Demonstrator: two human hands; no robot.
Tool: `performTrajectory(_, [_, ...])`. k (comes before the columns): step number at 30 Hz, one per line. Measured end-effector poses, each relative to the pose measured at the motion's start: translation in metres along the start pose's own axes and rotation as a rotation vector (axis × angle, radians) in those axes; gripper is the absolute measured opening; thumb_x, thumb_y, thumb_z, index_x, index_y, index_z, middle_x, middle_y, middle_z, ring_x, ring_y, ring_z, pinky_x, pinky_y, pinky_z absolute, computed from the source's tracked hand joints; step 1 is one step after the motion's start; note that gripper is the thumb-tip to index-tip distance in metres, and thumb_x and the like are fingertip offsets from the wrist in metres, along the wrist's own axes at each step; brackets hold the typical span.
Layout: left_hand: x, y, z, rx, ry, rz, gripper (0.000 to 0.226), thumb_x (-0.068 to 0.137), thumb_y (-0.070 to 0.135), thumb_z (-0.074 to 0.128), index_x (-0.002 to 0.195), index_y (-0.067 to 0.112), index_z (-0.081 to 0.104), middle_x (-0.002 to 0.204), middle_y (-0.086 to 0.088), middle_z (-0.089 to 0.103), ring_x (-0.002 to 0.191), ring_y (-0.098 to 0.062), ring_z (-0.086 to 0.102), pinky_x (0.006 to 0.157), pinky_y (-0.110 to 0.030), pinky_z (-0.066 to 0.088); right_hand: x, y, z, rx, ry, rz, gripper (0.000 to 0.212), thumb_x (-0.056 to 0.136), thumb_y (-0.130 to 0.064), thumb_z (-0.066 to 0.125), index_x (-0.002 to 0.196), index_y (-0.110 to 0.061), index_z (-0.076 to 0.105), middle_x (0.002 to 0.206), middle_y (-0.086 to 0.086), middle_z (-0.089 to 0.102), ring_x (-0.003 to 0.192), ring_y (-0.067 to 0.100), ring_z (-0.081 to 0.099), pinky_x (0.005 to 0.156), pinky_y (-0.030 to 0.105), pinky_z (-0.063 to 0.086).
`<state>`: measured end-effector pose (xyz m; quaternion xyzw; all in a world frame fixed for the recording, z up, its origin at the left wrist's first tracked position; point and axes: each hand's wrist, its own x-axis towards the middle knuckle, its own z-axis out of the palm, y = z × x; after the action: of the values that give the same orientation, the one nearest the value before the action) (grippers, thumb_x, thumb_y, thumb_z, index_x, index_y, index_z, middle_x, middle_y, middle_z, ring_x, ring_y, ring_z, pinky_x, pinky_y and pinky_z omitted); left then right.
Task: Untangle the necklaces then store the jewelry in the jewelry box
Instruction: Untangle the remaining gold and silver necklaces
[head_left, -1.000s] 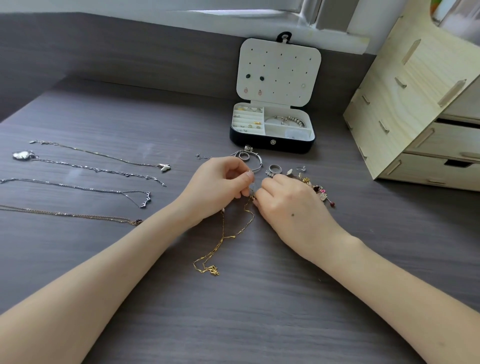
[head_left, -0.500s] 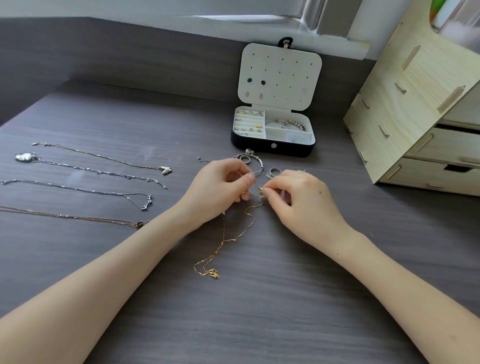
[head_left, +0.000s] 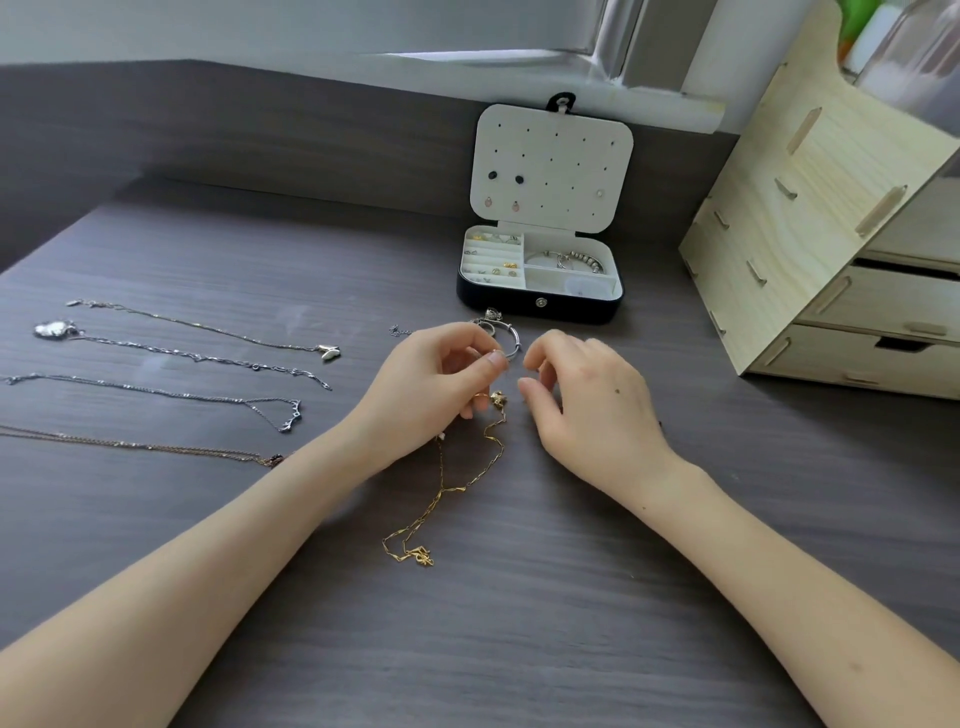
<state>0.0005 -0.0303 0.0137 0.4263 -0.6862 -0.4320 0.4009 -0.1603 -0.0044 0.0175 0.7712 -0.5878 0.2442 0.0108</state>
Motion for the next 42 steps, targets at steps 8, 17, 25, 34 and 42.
performTrajectory(8, [-0.001,0.001,-0.002,0.024,-0.011,0.027,0.011,0.091,0.018,0.06,0.079,0.018,0.061,0.06,0.002,0.061,0.053,-0.012,0.055,0.053,-0.019,0.044,0.0,0.001,-0.001,0.298,-0.086,0.019,0.012,0.08,-0.026,0.059,0.081,-0.018,0.067,0.099,-0.005,0.064,0.099,0.019,0.051,0.089,0.033,0.039])
performTrajectory(17, [0.004,0.003,-0.011,0.289,0.046,0.124,0.008,0.088,0.024,0.065,0.082,0.02,0.067,0.085,0.008,0.065,0.08,-0.002,0.061,0.08,-0.025,0.049,-0.007,0.001,-0.05,0.802,-0.12,0.255,0.012,0.09,-0.011,0.058,0.079,-0.011,0.062,0.064,0.0,0.063,0.06,0.007,0.057,0.06,0.015,0.044])
performTrajectory(25, [-0.002,0.027,-0.029,-0.199,-0.054,-0.098,0.013,0.093,0.012,0.055,0.086,0.004,0.063,0.065,0.003,0.058,0.063,-0.01,0.058,0.075,-0.025,0.056,-0.01,0.001,-0.092,0.812,-0.214,0.351,0.01,0.085,-0.019,0.067,0.076,-0.015,0.07,0.051,-0.011,0.055,0.042,0.005,0.041,0.053,0.028,0.033])
performTrajectory(34, [-0.01,0.027,-0.104,-0.189,0.073,-0.224,0.008,0.088,0.008,0.059,0.083,0.007,0.064,0.062,0.001,0.06,0.061,-0.012,0.051,0.057,-0.018,0.043,0.009,-0.028,-0.08,0.722,-0.257,0.347,0.013,0.086,-0.024,0.066,0.078,-0.017,0.072,0.048,-0.012,0.049,0.045,0.005,0.037,0.041,0.018,0.029])
performTrajectory(42, [0.003,0.028,-0.169,0.081,0.103,-0.234,0.006,0.09,0.013,0.061,0.09,0.009,0.066,0.067,0.004,0.063,0.062,-0.009,0.051,0.057,-0.021,0.041,0.059,-0.063,-0.049,0.745,-0.088,0.22,0.012,0.086,-0.013,0.063,0.078,-0.008,0.071,0.064,-0.005,0.063,0.055,0.001,0.053,0.053,0.012,0.04])
